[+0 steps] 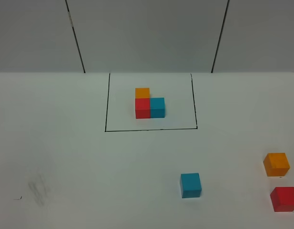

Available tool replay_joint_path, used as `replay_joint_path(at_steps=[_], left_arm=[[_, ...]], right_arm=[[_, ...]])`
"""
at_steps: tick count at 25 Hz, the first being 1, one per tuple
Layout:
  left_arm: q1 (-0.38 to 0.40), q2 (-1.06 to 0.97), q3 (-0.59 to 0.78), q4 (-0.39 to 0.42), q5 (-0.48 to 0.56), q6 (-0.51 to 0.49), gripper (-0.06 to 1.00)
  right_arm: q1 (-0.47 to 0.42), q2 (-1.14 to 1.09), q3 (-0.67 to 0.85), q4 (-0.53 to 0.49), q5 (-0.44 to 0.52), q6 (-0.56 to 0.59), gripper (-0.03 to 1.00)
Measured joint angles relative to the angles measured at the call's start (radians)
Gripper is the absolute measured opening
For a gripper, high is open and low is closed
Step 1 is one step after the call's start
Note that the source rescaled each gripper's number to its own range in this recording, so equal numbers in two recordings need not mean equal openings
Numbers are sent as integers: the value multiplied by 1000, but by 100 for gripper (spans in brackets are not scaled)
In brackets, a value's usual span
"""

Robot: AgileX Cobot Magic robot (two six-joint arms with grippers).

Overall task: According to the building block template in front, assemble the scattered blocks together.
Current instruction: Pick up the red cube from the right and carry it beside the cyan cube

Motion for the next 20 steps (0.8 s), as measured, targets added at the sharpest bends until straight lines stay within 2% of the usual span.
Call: replay_joint_path(at_steps=[3,8,11,16,20], left_arm=[[1,0,0,0,0,0,99],[1,0,0,0,0,0,99],[1,0,0,0,0,0,99],[1,0,0,0,0,0,99],[1,0,0,0,0,0,99]], right_arm=[[0,112,-20,-1,-33,0,72],[13,429,-67,2,-112,-5,61],[26,622,-107,9,-153,-5,59],[27,926,-201,14,-203,-35,59],[27,1098,-276,35,-204,-73,67]])
